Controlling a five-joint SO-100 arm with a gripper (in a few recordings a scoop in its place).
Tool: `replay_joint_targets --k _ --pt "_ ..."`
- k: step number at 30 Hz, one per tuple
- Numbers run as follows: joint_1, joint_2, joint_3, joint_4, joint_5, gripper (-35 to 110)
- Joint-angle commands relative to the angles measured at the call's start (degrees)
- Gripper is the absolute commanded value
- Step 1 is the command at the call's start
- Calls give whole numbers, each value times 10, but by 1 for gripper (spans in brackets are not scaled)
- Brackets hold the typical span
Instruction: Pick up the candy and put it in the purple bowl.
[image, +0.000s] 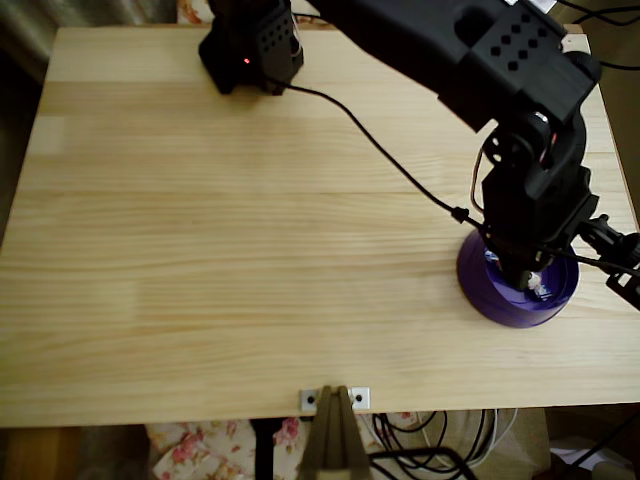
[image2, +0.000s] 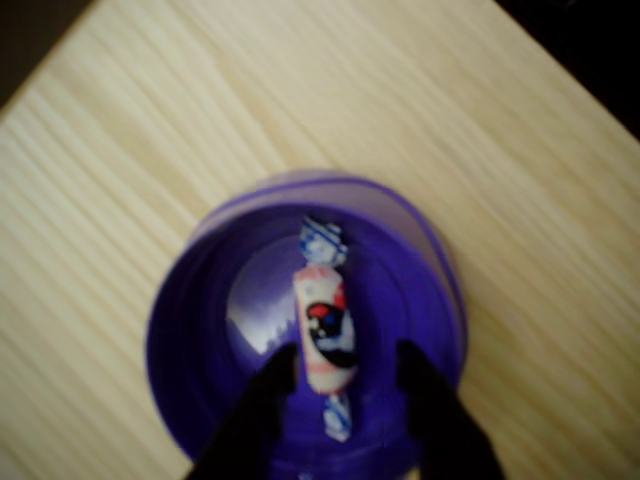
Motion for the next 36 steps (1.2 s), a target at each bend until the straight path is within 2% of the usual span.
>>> replay_joint_targets --k 1,7,21,36 --pt "-8 76 -25 7 5 16" --pt "0 149 -29 70 17 0" --pt "154 288 -18 275 93 0" --pt "408 649 417 202 40 -1"
